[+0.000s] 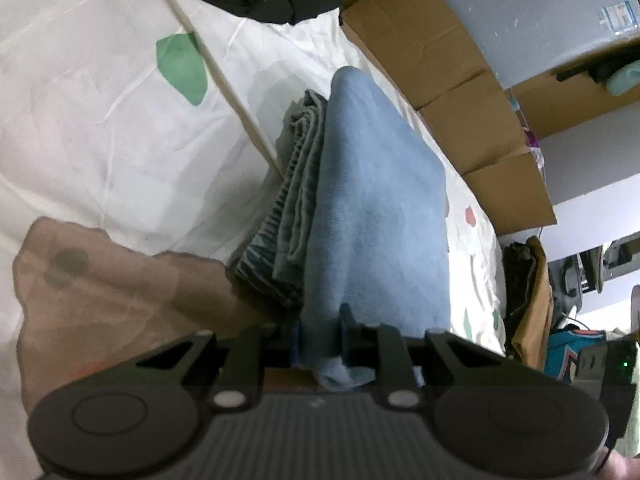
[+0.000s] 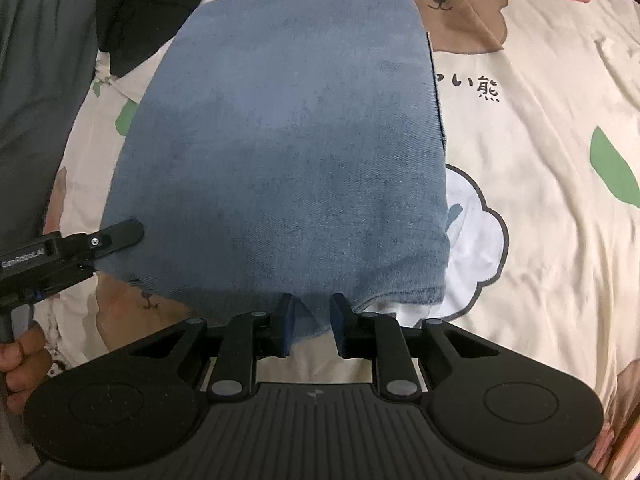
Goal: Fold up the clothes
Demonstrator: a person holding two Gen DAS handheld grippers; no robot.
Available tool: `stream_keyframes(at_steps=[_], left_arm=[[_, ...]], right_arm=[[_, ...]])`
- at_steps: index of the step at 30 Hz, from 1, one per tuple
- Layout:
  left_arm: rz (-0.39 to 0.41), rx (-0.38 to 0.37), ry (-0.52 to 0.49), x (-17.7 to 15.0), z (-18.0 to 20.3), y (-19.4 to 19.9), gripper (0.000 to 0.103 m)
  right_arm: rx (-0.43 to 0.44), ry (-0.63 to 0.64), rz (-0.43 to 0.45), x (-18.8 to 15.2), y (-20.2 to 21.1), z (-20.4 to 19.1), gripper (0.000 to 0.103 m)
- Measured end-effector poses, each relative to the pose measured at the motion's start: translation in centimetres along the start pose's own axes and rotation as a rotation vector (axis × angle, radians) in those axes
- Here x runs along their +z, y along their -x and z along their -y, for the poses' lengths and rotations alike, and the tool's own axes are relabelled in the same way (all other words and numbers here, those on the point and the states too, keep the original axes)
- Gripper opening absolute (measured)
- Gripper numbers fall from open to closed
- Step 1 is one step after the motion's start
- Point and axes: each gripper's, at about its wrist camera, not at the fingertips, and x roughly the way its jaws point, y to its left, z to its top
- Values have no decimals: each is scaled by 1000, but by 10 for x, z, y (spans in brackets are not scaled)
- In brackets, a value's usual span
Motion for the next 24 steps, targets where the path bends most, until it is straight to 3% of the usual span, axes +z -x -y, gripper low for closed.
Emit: stream_keyframes(at_steps=[8,11,14,20,24], left_arm=[[13,58,-48,12,2,21,19],[31,79,-87,26,7,28,25],[55,96,-141,44,16,29,29],[83,87,-239,71,42,8,31],[62,66,-367,82,69,-18,31]], right_arm=[[-60,11,91,13,32,25,28],[-85,4,134,25,34,38,28],[-99,8,168,38,30,43,36],[-110,44,214,56,15,37,37],[-119,87,231,69,1,33,37]])
